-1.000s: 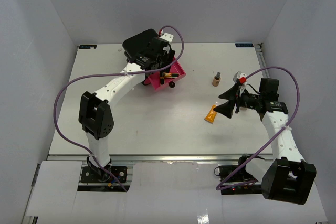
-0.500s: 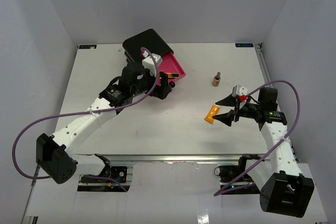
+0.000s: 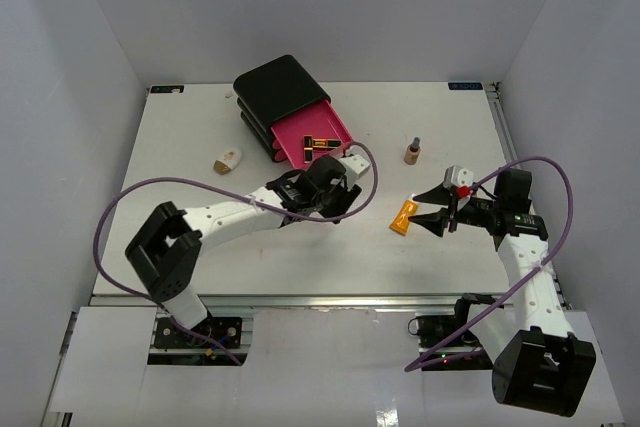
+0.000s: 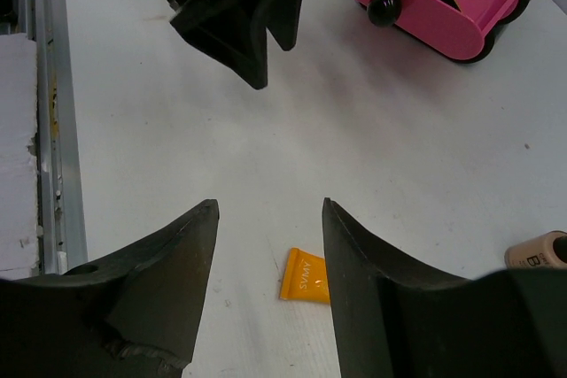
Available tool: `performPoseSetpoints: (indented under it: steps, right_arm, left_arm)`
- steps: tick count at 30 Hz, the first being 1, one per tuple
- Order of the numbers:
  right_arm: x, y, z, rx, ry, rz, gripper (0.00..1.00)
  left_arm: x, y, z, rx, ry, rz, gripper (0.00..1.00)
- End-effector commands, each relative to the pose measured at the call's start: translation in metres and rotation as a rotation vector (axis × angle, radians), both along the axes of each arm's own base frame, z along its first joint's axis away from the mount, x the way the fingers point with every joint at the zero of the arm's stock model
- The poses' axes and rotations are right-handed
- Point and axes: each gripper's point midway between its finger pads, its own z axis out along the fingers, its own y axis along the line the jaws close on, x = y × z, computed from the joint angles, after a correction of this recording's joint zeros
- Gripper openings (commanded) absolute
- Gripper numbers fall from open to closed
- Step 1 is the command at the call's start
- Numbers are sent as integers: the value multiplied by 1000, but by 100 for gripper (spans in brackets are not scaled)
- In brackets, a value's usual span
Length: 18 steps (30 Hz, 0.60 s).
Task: Organize the makeup
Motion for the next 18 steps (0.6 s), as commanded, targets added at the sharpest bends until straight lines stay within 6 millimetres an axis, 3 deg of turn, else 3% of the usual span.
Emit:
performPoseSetpoints:
  steps: [1,3,9,14,18]
  right_arm:
    - [1,-2,4,-2,-36,0,57]
    - [1,-2,4,-1,-40,-3,57]
    - [1,-3,5,3,-37,-4,57]
    - [1,-3,5,3,-37,-5,56]
    - [2,-3,6,4,-38,-7,56]
  left_arm:
    - [49,14,5,234,-222,40,62]
    - [61,20,-5,330,-262,45,62]
    - [88,17,-8,439,-367,40,67]
    - [103,14,-1,500,-430,42,72]
    - [113,14,18,492,-477,74,76]
